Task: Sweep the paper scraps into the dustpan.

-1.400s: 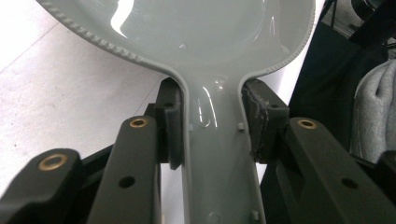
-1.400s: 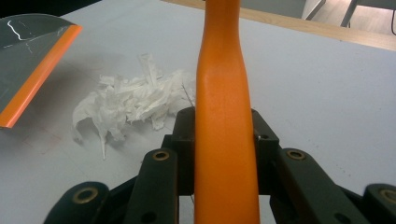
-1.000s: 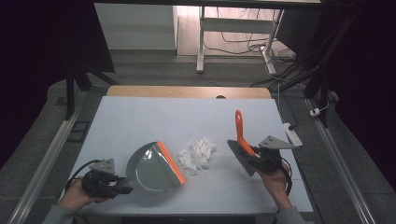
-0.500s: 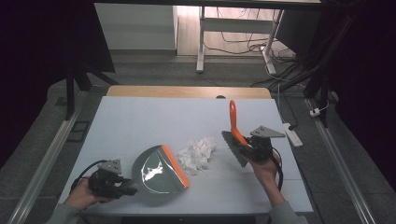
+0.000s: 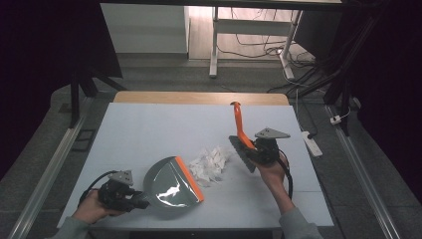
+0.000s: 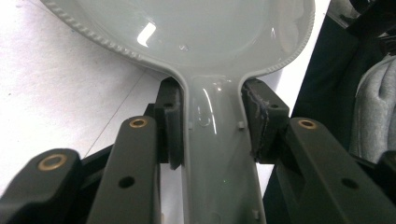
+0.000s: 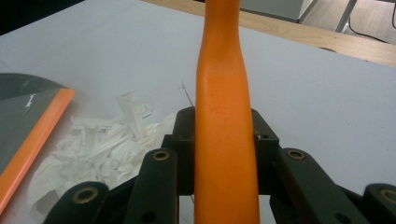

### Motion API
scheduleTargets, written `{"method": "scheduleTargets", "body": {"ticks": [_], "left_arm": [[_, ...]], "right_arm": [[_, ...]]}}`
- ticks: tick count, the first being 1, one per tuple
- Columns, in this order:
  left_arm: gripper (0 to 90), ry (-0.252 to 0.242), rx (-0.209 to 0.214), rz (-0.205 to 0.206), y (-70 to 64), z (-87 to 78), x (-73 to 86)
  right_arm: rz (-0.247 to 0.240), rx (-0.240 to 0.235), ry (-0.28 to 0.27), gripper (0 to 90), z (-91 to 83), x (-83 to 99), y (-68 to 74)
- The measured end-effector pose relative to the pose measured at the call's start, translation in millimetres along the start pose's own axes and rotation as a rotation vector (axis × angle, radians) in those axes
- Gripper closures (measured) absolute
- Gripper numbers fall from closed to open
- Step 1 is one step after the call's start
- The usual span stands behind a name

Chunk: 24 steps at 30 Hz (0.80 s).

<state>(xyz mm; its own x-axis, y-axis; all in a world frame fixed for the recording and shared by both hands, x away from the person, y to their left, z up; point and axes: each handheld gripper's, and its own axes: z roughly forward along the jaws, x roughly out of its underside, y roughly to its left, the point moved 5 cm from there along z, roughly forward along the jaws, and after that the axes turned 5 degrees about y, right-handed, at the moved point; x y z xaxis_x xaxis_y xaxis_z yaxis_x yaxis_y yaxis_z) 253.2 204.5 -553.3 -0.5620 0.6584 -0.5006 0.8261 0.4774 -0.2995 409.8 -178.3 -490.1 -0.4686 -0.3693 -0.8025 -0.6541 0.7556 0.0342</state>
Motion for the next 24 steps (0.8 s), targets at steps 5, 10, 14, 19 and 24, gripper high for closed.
{"method": "scheduleTargets", "body": {"ticks": [5, 10, 14, 19, 24], "left_arm": [[60.9, 0.006, 0.004, -0.008, 0.5, 2.8, -0.6], [60.9, 0.004, 0.002, -0.013, -0.2, 4.1, -1.7], [60.9, 0.005, -0.003, -0.021, 0.9, 4.7, -1.7], [60.9, 0.005, -0.001, -0.018, 0.5, 5.0, -2.2], [60.9, 0.005, 0.001, -0.020, 0.5, 5.2, -2.4]], "right_arm": [[0.002, 0.009, 0.002, 70.2, 5.7, -4.1, -3.1], [-0.006, 0.022, 0.018, 70.2, 12.1, -6.7, -4.6], [-0.013, 0.031, 0.030, 70.2, 18.6, -7.9, -6.0], [-0.012, 0.038, 0.046, 70.2, 25.9, -9.0, -8.1], [-0.020, 0.056, 0.054, 70.3, 30.5, -12.4, -11.1]]}}
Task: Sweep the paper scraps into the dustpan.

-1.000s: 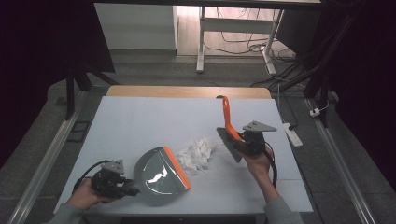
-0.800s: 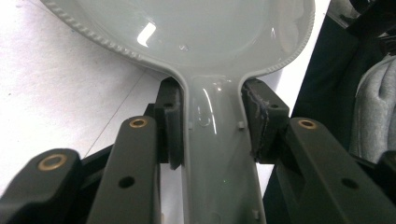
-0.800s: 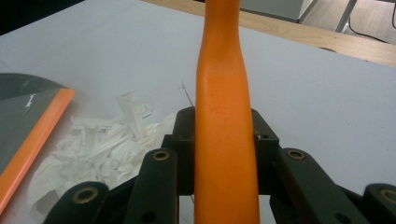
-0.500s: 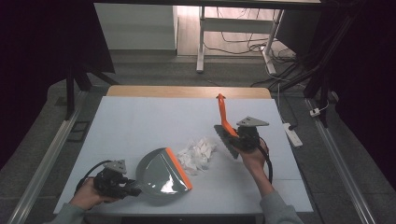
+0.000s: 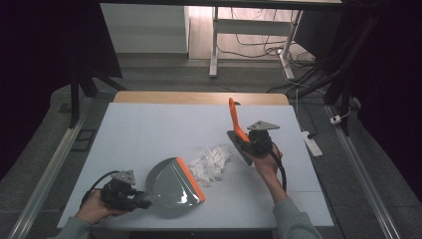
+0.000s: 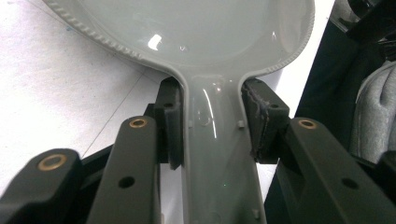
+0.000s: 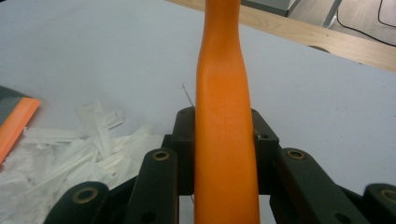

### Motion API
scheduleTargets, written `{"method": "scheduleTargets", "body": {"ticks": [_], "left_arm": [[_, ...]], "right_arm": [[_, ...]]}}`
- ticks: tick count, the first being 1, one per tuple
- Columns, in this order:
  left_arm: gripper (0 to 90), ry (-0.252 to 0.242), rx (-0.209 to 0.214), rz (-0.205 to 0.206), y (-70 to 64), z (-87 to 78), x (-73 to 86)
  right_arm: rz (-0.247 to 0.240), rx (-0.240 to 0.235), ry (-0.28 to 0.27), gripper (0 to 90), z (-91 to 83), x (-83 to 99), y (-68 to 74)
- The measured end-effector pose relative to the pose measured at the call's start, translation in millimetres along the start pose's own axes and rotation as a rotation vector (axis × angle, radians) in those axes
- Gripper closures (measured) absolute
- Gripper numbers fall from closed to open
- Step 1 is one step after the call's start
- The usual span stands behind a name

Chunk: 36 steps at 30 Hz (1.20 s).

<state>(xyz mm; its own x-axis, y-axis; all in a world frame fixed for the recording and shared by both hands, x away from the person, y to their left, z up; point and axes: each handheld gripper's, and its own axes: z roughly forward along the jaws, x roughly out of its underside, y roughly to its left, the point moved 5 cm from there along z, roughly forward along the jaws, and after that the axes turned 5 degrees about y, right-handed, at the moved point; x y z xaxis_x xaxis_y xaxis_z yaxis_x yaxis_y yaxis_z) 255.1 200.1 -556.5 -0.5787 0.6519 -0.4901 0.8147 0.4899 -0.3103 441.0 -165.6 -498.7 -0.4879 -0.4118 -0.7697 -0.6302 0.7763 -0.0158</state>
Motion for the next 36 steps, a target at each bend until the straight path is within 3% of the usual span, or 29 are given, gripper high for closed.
{"method": "scheduleTargets", "body": {"ticks": [15, 36], "left_arm": [[61.0, 0.002, 0.020, -0.015, -0.1, 2.7, -0.8], [61.0, 0.005, 0.031, -0.031, 0.4, 3.1, -1.5]], "right_arm": [[-0.043, 0.032, 0.058, 70.3, 26.4, -7.6, 1.5], [-0.111, -0.008, 0.129, 70.3, 49.8, -11.2, 36.4]]}}
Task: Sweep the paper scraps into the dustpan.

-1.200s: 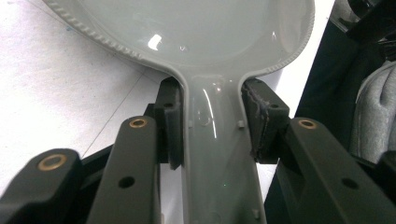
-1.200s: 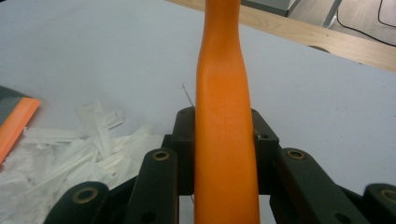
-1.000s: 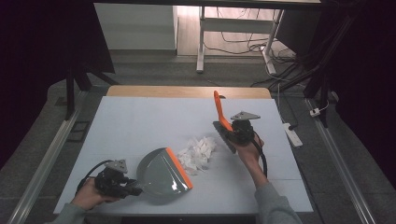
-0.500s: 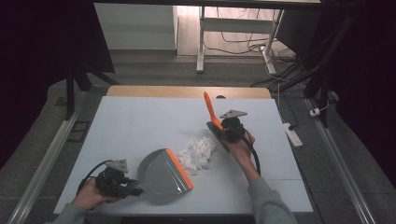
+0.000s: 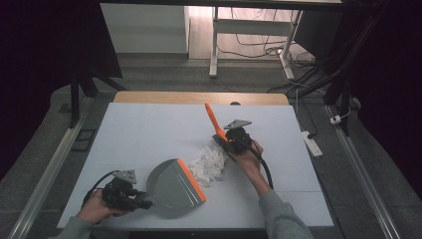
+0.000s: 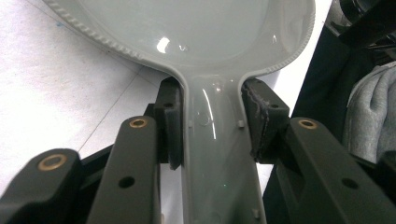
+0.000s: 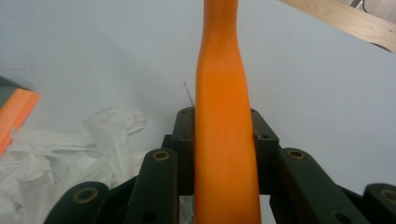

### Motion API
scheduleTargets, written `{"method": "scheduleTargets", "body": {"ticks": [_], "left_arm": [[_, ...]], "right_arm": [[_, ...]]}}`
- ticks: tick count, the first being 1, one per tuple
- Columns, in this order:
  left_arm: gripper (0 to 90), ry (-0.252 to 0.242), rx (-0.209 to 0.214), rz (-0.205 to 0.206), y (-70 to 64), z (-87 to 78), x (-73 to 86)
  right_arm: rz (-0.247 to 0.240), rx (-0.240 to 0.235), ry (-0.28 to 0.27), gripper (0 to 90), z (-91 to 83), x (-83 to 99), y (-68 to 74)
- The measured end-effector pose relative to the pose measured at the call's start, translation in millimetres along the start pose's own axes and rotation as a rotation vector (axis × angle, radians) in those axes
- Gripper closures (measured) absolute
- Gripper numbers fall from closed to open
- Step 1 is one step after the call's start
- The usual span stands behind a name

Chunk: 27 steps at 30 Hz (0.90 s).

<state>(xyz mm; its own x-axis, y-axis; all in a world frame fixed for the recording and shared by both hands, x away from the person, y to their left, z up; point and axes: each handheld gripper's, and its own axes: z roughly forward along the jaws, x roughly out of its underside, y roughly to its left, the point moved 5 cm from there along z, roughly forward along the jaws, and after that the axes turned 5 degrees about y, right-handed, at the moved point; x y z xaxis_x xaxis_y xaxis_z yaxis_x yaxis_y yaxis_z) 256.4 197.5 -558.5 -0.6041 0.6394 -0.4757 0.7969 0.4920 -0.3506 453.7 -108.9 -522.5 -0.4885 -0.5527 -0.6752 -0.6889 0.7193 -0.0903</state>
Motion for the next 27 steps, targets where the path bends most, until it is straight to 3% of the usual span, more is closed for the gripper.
{"method": "scheduleTargets", "body": {"ticks": [10, 27], "left_arm": [[60.9, 0.000, 0.002, -0.002, -0.1, 0.4, -0.5], [60.9, -0.001, 0.001, -0.002, 0.0, 0.6, -0.5]], "right_arm": [[-0.044, -0.044, 0.006, 70.3, 3.7, -4.9, 24.1], [-0.048, -0.076, 0.003, 70.3, 5.4, -7.0, 38.4]]}}
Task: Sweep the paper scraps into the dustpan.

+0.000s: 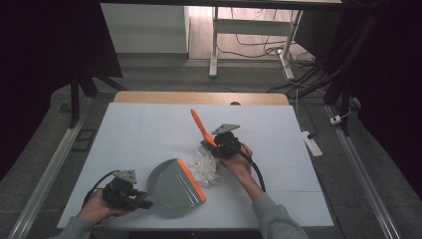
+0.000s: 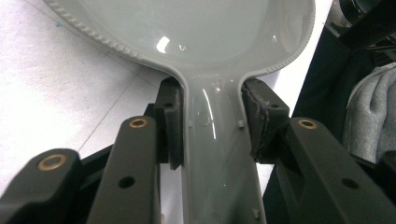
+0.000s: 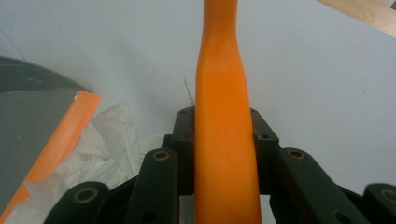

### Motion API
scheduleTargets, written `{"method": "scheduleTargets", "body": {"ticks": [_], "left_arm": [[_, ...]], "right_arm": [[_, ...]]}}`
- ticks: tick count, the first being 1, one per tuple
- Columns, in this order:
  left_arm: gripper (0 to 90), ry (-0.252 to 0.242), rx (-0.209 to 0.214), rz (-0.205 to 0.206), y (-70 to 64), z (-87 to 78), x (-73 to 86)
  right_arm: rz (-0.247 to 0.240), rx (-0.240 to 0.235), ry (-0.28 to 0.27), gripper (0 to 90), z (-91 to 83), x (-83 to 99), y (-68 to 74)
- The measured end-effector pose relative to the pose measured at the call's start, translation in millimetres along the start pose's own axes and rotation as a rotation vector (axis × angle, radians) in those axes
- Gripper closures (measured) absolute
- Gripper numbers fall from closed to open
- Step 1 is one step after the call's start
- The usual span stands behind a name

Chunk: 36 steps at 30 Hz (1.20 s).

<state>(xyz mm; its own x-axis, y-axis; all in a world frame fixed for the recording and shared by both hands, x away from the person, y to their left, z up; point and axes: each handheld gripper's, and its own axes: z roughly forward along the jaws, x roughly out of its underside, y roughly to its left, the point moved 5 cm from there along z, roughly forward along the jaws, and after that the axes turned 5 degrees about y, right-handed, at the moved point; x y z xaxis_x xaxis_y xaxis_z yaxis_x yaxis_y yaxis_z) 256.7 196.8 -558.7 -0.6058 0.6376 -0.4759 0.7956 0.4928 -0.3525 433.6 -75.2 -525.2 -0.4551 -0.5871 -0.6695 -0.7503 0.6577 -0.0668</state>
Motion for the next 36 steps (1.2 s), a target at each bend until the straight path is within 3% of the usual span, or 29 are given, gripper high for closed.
{"method": "scheduleTargets", "body": {"ticks": [36], "left_arm": [[60.9, -0.001, 0.001, -0.005, -0.2, 0.7, -0.8]], "right_arm": [[-0.042, -0.037, 0.026, 70.3, 6.7, -6.4, 43.6]]}}
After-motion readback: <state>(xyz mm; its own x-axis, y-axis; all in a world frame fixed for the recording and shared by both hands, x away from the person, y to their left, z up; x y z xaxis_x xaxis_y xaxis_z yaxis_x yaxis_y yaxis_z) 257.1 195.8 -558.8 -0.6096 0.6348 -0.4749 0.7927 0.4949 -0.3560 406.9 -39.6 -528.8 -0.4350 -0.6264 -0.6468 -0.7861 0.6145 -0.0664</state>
